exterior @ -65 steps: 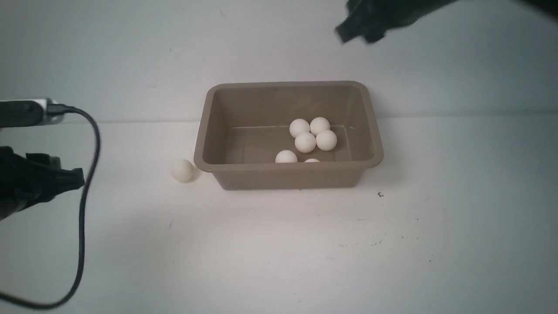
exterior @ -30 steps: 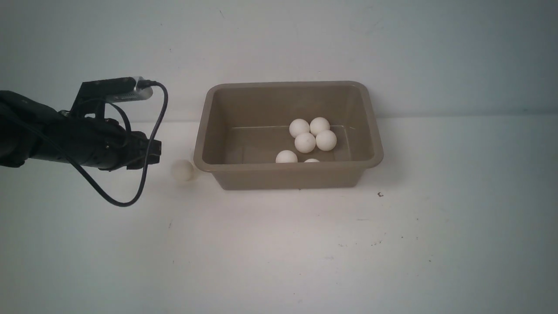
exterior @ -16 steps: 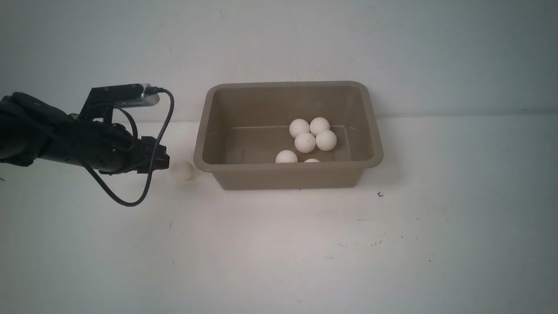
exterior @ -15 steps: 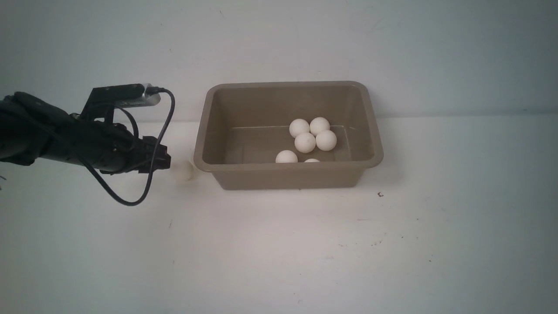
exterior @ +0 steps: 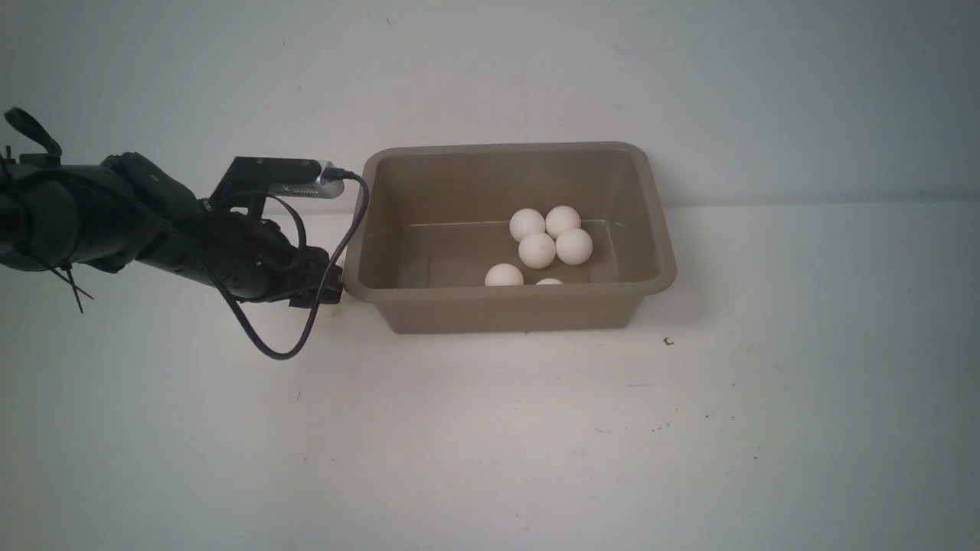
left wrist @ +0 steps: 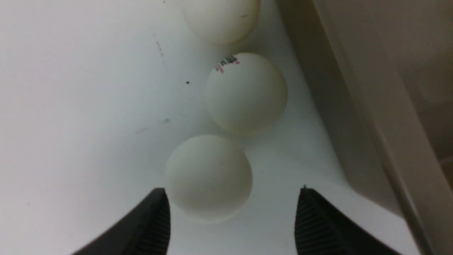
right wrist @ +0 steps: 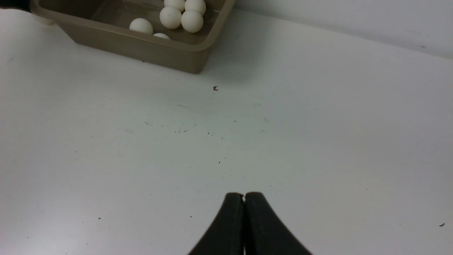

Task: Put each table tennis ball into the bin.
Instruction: Use the left arm to clamp the table tennis ball closest to it

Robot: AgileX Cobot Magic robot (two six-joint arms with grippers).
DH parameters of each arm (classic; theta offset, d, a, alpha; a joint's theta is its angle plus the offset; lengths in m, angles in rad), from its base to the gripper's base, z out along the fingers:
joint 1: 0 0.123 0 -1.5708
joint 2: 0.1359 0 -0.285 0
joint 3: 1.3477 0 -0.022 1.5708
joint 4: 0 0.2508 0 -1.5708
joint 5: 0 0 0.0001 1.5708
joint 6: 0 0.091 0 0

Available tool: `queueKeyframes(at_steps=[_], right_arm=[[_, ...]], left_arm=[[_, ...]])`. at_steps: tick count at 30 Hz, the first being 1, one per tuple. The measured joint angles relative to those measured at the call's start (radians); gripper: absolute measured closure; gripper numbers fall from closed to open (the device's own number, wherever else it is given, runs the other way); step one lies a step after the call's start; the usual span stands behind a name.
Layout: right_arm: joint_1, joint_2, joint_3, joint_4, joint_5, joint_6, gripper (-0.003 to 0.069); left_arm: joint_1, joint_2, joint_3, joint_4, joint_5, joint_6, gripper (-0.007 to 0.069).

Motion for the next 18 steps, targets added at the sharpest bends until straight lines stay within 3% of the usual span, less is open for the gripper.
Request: queueKeyframes(at_steps=[18], right_arm=[[0.0, 0.0, 0.0, 0.001, 0.0, 0.0, 0.0676]], left_arm=[[0.0, 0.056, -0.001, 0.036, -0.057, -0.024, 0.0195]])
